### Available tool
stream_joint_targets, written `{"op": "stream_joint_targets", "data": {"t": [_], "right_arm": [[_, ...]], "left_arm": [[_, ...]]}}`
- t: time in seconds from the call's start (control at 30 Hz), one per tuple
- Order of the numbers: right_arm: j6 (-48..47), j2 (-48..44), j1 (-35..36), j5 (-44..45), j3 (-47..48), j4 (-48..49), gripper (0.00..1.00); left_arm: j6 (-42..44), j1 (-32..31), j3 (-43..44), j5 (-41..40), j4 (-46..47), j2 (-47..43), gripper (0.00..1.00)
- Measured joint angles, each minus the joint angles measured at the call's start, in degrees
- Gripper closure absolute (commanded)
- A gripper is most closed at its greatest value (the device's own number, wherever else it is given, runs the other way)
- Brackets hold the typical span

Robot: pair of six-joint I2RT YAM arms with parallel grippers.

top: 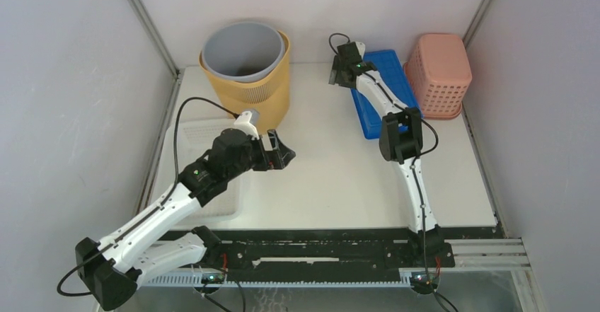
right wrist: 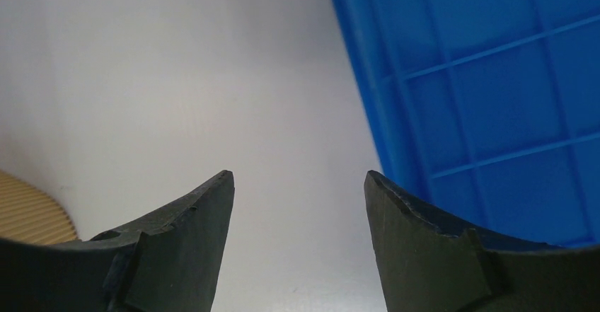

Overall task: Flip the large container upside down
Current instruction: Move the container to the center of the board.

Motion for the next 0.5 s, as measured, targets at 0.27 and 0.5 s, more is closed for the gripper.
{"op": "stream_joint_targets", "data": {"t": [0.27,0.5], "right_arm": [[-2.0,0.0,-1.9,0.9,0.1,2.1,0.21],[-2.3,0.1,-2.6,0.6,1.0,3.3,0.19]], "left_arm": [[0.0,0.0,0.0,0.4,0.0,1.6,0.00],[0.0,0.0,0.0,0.4,0.0,1.6,0.00]]}}
